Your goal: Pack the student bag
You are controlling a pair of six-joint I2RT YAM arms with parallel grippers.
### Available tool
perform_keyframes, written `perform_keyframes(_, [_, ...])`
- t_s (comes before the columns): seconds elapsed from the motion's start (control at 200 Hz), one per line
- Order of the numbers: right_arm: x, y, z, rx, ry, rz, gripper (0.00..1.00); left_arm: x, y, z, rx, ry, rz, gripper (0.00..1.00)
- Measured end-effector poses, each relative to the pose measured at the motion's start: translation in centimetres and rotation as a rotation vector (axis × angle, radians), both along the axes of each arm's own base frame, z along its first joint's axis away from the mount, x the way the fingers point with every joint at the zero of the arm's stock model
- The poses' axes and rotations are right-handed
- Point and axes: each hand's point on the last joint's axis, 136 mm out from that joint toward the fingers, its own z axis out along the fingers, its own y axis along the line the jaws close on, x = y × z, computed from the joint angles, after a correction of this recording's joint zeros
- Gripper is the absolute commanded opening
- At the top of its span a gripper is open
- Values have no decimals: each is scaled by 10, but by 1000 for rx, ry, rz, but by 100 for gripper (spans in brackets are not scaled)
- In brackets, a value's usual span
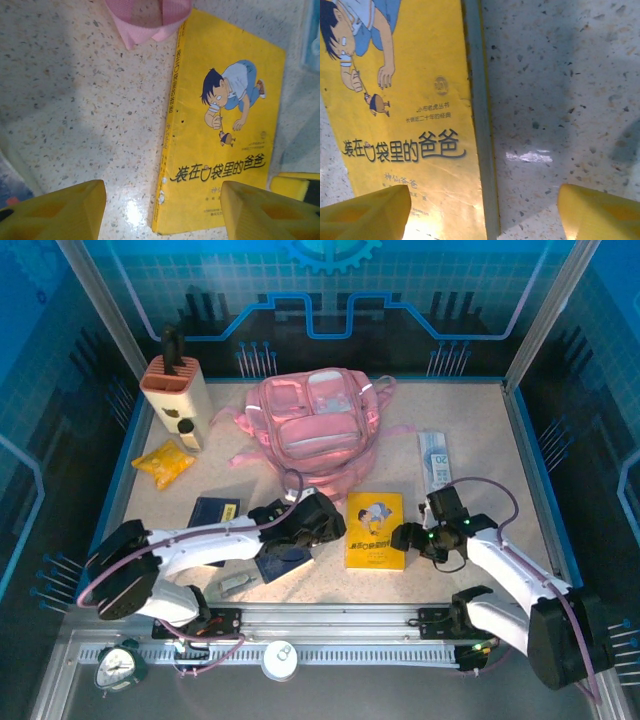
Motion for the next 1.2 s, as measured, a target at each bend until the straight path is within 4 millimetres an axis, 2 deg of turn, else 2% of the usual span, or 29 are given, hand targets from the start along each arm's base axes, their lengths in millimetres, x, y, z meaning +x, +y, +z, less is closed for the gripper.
perform_keyframes(0.19, [4,5,-1,34,41,14,66,19,-21,-10,-19,11,-34,57])
perform_keyframes(0.355, [8,11,0,54,67,41,59,31,-41,-31,-31,65,-85,52])
perform_keyframes(0.475, [9,16,2,83,62,57,56,31,-49,-44,-31,96,-110,47])
perform_keyframes(0.765, [3,21,-5,108,120,75,54,26,-58,-55,-57,130,-152,38])
perform_keyframes(0.966, [3,24,-5,125,124,78,50,26,-57,-59,-55,143,-152,35])
perform_keyframes(1.201, [5,25,13,144,63,82,47,26,-57,-60,-52,146,-150,35])
